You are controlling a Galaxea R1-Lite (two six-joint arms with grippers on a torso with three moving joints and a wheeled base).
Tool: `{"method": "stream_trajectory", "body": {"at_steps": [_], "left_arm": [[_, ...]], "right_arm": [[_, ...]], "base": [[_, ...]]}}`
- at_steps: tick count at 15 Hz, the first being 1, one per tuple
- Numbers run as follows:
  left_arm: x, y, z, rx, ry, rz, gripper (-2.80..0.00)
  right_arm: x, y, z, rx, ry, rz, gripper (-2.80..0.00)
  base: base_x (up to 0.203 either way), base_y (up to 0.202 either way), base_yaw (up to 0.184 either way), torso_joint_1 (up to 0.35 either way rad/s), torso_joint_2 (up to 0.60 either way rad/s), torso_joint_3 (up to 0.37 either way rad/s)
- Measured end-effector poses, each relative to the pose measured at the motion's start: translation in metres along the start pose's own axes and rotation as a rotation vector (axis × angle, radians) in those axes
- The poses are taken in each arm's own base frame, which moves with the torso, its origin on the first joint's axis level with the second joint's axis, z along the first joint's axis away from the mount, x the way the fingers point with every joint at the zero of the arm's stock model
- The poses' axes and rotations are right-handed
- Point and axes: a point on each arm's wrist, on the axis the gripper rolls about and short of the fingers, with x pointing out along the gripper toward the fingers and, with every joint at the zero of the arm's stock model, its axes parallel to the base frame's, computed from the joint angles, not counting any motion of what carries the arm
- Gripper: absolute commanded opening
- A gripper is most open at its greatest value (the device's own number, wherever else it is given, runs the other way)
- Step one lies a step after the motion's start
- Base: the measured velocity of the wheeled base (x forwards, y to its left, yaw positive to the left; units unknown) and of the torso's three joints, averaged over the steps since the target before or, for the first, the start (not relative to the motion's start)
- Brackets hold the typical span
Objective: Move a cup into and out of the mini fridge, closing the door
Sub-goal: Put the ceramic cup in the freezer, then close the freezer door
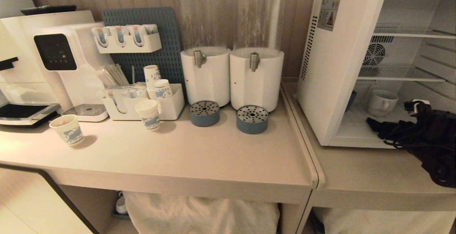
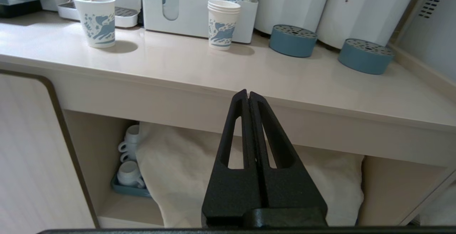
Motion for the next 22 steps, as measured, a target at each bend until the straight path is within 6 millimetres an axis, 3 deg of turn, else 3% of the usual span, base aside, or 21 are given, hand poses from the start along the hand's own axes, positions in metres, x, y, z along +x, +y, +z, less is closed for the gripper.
{"method": "stream_trajectory", "body": {"at_steps": [3, 4, 8, 12, 17, 22], "left_arm": [[0.000, 0.000, 0.000, 0.000, 0.000, 0.000, -2.80], [0.000, 0.000, 0.000, 0.000, 0.000, 0.000, -2.80], [0.000, 0.000, 0.000, 0.000, 0.000, 0.001, -2.80], [0.000, 0.000, 0.000, 0.000, 0.000, 0.000, -2.80], [0.000, 0.000, 0.000, 0.000, 0.000, 0.001, -2.80], [0.000, 0.000, 0.000, 0.000, 0.000, 0.001, -2.80]], "right_arm": [[-0.018, 0.000, 0.003, 0.000, -0.003, 0.000, -0.09], [-0.024, 0.000, 0.006, 0.000, -0.008, 0.007, -2.80], [-0.050, 0.001, 0.021, 0.017, 0.008, 0.058, -2.80], [-0.107, 0.003, 0.064, 0.045, -0.022, 0.139, -2.80], [-0.208, 0.015, 0.096, 0.042, -0.066, 0.265, -2.80], [-0.322, 0.035, 0.094, 0.026, -0.024, 0.437, -2.80]], "base": [[0.000, 0.000, 0.000, 0.000, 0.00, 0.000], [0.000, 0.000, 0.000, 0.000, 0.00, 0.000], [0.000, 0.000, 0.000, 0.000, 0.00, 0.000], [0.000, 0.000, 0.000, 0.000, 0.00, 0.000], [0.000, 0.000, 0.000, 0.000, 0.00, 0.000], [0.000, 0.000, 0.000, 0.000, 0.00, 0.000]]}}
